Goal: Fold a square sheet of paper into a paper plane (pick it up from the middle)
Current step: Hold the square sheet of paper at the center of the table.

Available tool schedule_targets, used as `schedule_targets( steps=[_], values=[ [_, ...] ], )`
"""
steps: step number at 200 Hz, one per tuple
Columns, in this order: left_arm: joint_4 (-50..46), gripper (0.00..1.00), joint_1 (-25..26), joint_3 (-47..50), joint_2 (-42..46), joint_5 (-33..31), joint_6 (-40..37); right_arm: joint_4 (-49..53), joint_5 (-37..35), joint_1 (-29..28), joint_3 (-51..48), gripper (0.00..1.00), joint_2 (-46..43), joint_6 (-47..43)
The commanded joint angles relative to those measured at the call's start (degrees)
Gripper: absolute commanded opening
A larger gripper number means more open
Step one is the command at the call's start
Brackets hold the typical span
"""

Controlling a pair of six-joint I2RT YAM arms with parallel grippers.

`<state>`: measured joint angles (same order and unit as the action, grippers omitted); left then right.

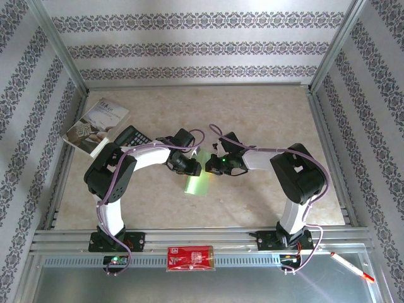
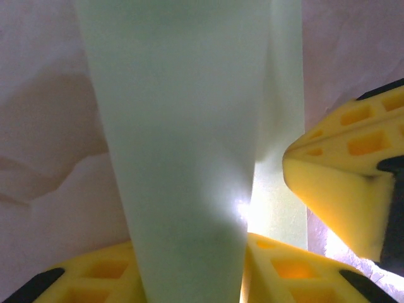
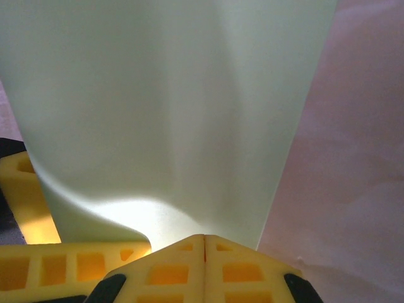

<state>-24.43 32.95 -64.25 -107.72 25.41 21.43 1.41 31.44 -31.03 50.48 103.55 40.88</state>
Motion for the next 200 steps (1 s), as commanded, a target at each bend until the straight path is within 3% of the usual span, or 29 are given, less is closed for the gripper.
schedule_targets(
  steps=[1,155,200],
  values=[
    [-8.36,0.37,0.11,4.53,-4.60,-7.22,0.47,-0.79,0.65,-0.53,0.41,0.00,0.63,1.07],
    [-8.18,0.37,0.19,4.12,-3.22,-7.40,1.15,8.99,-8.46,-1.40,-1.08,0.00,3.53,-1.11],
    [-8.97,0.44,0.22,2.86,-0.72,-8.34,1.43,8.70,-9.33,-1.40,-2.20,0.00,4.69,-1.20]
  ],
)
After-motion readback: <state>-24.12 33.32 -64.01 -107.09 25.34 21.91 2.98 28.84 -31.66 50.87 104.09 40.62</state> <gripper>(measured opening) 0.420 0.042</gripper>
